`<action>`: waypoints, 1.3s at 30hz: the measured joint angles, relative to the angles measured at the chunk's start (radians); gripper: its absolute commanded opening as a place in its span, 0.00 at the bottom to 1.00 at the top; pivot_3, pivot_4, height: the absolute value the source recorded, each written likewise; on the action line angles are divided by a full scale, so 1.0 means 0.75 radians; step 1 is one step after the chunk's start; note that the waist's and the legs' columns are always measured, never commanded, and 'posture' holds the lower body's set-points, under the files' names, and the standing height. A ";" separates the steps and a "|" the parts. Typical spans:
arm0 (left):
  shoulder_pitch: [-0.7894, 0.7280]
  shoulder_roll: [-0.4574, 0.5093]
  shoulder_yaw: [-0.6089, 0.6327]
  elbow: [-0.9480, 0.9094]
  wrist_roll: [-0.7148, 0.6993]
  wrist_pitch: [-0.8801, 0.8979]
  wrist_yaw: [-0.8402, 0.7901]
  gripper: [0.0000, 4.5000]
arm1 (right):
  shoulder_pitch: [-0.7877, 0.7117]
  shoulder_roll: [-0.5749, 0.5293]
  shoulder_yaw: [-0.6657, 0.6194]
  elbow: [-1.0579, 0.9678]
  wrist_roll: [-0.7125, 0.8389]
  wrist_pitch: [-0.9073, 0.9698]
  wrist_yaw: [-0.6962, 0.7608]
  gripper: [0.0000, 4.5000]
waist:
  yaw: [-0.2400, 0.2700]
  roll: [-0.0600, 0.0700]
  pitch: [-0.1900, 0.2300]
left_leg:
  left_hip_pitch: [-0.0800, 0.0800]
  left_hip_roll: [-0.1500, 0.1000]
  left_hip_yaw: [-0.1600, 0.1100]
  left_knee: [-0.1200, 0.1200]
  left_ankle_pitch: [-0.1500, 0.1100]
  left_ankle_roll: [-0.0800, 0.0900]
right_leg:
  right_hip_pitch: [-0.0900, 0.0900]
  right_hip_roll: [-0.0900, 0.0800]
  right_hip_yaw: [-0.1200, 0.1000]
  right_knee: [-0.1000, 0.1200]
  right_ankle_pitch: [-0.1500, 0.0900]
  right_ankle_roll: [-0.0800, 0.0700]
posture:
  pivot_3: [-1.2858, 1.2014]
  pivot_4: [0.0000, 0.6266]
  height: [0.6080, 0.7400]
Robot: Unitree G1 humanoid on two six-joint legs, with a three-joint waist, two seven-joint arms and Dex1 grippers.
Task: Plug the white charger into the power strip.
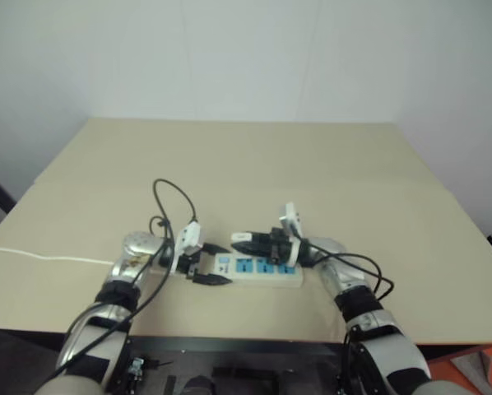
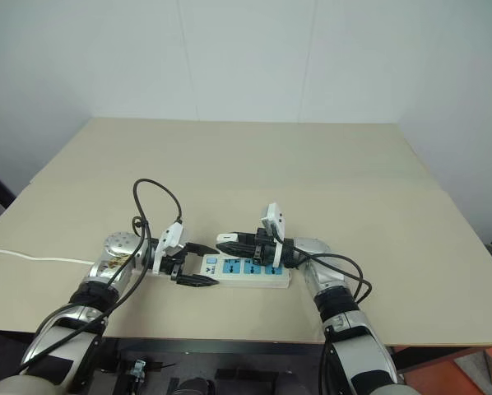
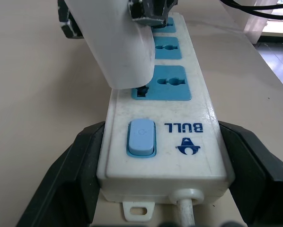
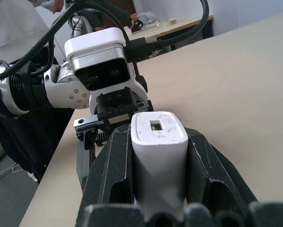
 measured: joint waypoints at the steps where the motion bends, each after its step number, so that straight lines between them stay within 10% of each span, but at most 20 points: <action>1: 0.000 0.000 0.000 0.000 0.000 0.000 0.000 0.72 | 0.001 0.000 0.000 0.000 0.000 -0.002 0.001 0.25 | 0.000 0.000 0.000 | 0.000 0.000 0.000 0.000 0.000 0.000 | 0.000 0.000 0.000 0.000 0.000 0.000 | 0.52 0.24 1.00; 39: -0.003 0.000 -0.009 -0.005 0.000 -0.002 0.009 0.72 | 0.022 -0.007 0.007 0.056 -0.003 -0.093 0.041 0.25 | 0.005 0.001 -0.001 | 0.002 0.000 0.000 -0.001 0.000 0.000 | 0.002 0.000 0.000 -0.001 0.000 0.000 | 0.52 0.24 1.00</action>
